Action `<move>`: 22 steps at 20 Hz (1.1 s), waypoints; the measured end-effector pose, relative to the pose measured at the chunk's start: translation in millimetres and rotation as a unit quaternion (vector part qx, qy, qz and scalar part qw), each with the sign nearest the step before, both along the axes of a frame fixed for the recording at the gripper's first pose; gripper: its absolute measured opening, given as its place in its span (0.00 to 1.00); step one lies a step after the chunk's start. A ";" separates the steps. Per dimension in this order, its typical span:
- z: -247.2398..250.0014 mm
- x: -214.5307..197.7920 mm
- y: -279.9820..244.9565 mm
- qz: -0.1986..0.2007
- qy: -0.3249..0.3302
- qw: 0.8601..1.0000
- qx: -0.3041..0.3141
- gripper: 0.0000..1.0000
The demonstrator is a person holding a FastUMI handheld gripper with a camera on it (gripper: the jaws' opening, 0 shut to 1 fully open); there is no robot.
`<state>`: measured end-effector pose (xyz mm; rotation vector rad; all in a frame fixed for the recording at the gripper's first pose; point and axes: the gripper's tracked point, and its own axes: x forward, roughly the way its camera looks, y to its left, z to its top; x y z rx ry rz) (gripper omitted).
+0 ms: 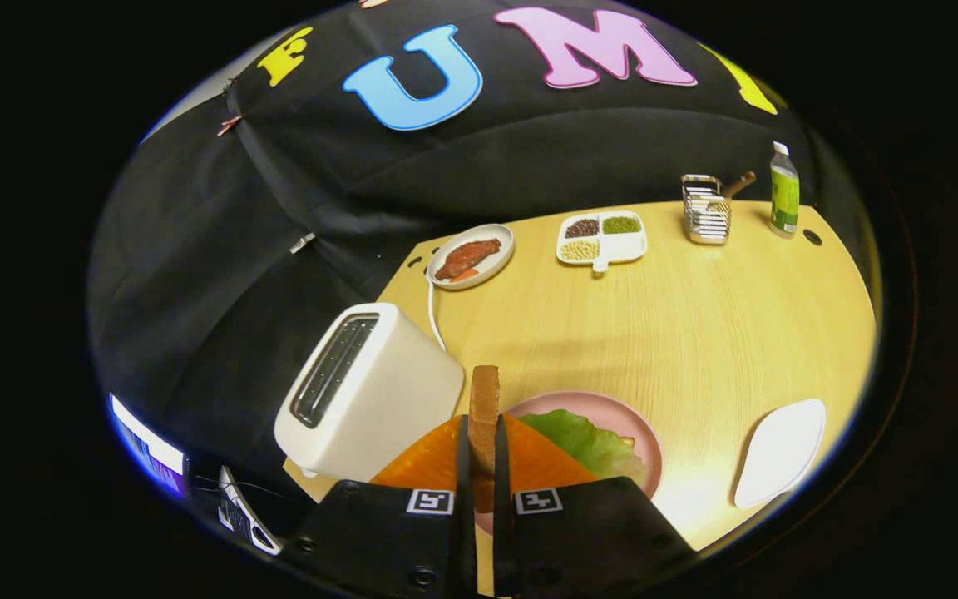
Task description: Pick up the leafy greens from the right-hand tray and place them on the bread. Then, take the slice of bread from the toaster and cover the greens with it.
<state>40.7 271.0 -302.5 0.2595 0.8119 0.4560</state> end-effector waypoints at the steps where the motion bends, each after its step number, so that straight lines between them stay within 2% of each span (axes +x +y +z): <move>1: -5.9 1.0 -5.3 -0.006 0.007 1.000 0.000 0.12; 9: -34.9 -2.2 -42.5 -0.053 0.042 0.998 -0.019 0.13; 14: -57.0 -9.7 -65.8 -0.079 0.060 0.994 -0.046 0.19; 18: -68.1 -13.3 -79.5 -0.095 0.075 0.991 -0.060 0.33; 19: -70.1 -13.0 -85.6 -0.099 0.074 0.990 -0.073 0.43; 20: -71.5 -12.4 -90.8 -0.103 0.072 0.989 -0.082 0.46; 21: -69.4 -11.9 -92.5 -0.106 0.069 0.989 -0.082 0.55; 22: -67.1 -10.7 -94.6 -0.109 0.067 0.988 -0.081 0.76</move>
